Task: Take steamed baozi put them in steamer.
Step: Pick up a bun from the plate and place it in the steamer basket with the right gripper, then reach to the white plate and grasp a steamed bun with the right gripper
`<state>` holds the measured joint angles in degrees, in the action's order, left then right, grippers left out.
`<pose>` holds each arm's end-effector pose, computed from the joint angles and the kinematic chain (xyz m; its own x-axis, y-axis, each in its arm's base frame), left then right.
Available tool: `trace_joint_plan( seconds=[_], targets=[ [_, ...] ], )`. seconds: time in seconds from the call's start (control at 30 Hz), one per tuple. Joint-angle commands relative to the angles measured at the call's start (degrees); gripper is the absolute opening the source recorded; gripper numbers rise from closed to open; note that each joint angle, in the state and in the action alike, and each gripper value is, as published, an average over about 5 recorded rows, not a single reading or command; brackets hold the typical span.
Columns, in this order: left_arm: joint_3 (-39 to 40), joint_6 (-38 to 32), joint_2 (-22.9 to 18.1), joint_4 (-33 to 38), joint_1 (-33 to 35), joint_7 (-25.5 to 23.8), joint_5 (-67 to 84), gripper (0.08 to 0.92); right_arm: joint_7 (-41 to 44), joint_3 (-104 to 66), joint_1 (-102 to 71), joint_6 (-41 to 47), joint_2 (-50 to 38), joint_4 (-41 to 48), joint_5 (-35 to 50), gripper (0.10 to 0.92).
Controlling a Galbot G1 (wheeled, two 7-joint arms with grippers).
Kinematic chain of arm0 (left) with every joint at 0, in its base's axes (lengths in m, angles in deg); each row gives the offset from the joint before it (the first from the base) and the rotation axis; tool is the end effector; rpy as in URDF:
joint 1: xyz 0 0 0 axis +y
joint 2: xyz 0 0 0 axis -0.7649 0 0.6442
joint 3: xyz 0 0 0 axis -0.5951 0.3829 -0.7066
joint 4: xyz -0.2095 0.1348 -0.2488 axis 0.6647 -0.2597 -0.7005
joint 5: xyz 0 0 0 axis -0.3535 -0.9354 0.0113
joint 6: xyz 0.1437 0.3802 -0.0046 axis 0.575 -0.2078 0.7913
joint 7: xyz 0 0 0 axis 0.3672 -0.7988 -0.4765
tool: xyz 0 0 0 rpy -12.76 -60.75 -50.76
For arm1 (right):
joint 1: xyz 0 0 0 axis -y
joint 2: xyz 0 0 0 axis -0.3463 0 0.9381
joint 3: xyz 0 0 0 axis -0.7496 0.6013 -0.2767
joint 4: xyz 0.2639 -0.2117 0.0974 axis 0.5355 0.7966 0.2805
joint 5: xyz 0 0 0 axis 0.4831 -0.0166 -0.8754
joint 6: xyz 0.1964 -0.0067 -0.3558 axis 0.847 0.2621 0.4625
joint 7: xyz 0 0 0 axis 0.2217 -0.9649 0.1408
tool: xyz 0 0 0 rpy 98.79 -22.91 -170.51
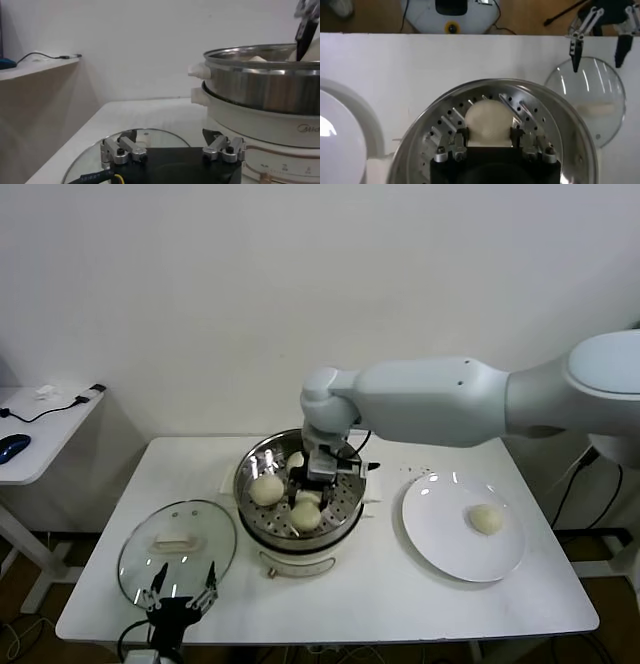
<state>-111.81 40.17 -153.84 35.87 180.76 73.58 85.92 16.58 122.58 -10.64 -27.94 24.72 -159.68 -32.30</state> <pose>0.1645 0.0453 -0.3613 -0.9568 -0.0995 0.2733 -0.0816 0.9938 0.0759 0.5307 0.2477 -0.0995 0.0256 -0.1646 0.9860 -0.0211 -0.9862 -0.1641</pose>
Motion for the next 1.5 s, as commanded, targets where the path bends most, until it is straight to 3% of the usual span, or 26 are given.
trace_joint_plan(
  seconds=[0.03, 0.2, 0.47, 0.63, 0.8, 0.9, 1.13, 1.5],
  targets=[
    [-0.1, 0.0, 0.1, 0.0, 0.1, 0.1, 0.1, 0.823, -1.4, -0.9, -5.7, -3.6, 5.4, 6.6, -3.8, 0.568],
    [-0.1, -0.1, 0.1, -0.1, 0.0, 0.2, 0.2, 0.823, 0.1, -1.4, -5.1, -3.9, 6.0, 8.4, -1.4, 0.610],
    [0.3, -0.3, 0.0, -0.1, 0.3, 0.2, 0.0, 0.823, 3.7, -1.1, -0.6, -5.8, 3.9, 8.6, 4.4, 0.806],
    [0.6, -0.3, -0.2, 0.2, 0.4, 0.2, -0.3, 0.823, 5.9, -0.2, 5.9, -5.4, 0.2, 10.3, 12.5, 0.822],
    [0.8, -0.3, -0.3, 0.6, 0.6, 0.2, -0.4, 0.823, 8.8, 5.9, 13.7, 4.2, -5.7, 15.7, 29.4, 0.823],
    [0.8, -0.4, -0.2, 0.7, 0.7, 0.1, -0.4, 0.823, 10.3, 10.0, 17.2, 14.6, -12.1, 16.3, 34.1, 0.823],
    [0.2, -0.5, 0.1, 0.8, 0.7, 0.1, 0.1, 0.823, 8.1, 17.2, 15.6, 30.9, -27.9, 10.6, 30.8, 0.823],
    [-0.4, -0.1, -0.6, 0.6, 0.2, -0.3, 0.4, 0.823, 6.1, 12.0, -1.7, 32.7, -37.5, 14.2, 20.1, 0.823]
  ],
)
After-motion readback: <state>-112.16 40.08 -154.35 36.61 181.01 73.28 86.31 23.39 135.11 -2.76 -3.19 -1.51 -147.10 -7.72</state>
